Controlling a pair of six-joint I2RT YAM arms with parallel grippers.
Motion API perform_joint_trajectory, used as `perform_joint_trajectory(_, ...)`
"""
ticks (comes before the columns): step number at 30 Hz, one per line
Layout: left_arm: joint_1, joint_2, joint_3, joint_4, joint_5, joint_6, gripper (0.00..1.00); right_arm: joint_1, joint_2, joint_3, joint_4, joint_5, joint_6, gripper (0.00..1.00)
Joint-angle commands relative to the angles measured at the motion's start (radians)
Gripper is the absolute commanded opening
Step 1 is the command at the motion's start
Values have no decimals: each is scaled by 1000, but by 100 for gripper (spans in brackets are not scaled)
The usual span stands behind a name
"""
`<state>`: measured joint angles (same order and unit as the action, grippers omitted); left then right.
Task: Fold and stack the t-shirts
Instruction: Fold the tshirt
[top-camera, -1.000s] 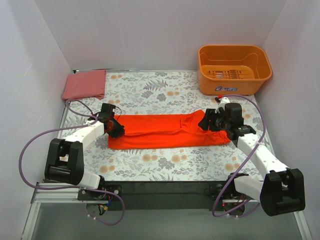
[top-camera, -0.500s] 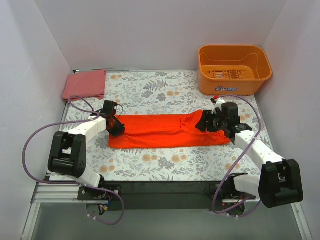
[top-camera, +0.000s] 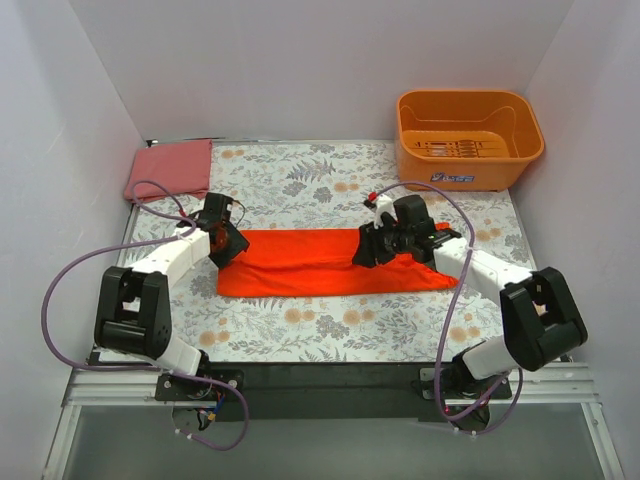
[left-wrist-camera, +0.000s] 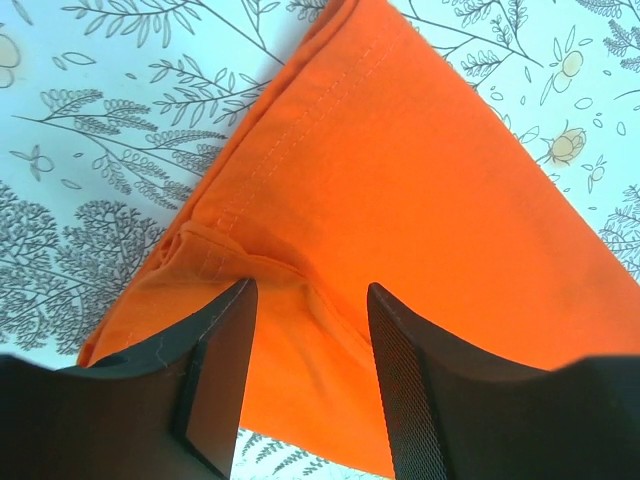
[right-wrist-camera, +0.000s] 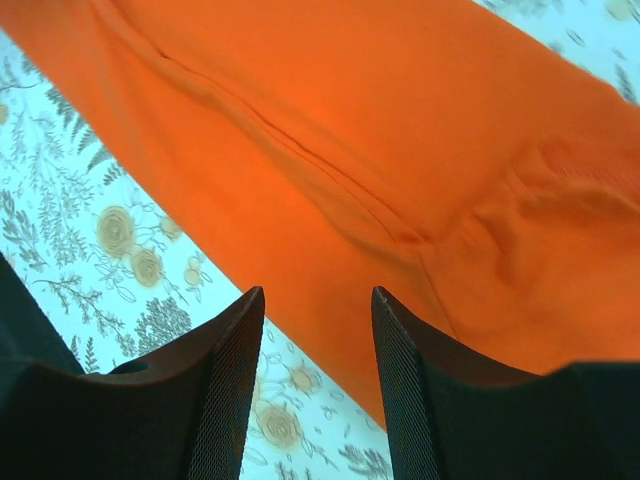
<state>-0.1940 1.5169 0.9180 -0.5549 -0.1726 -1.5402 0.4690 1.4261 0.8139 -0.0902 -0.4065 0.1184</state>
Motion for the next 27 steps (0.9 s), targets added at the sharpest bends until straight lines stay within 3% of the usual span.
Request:
perform_joint_trajectory(1, -1, -75, 18, -27, -48, 28, 46, 90, 62, 80, 63, -42, -57, 53)
perform_joint_trajectory(12, -2, -277, -123, -25, -44, 130, 45, 258, 338, 361, 44, -100, -247, 54)
perform_joint_trajectory(16, -2, -265, -189, 7, -12, 140, 36, 301, 430, 476, 37, -107, -278, 54)
perform_joint_trajectory(27, -2, -190, -212, 9, -18, 146, 29, 349, 640, 639, -14, -149, -303, 48)
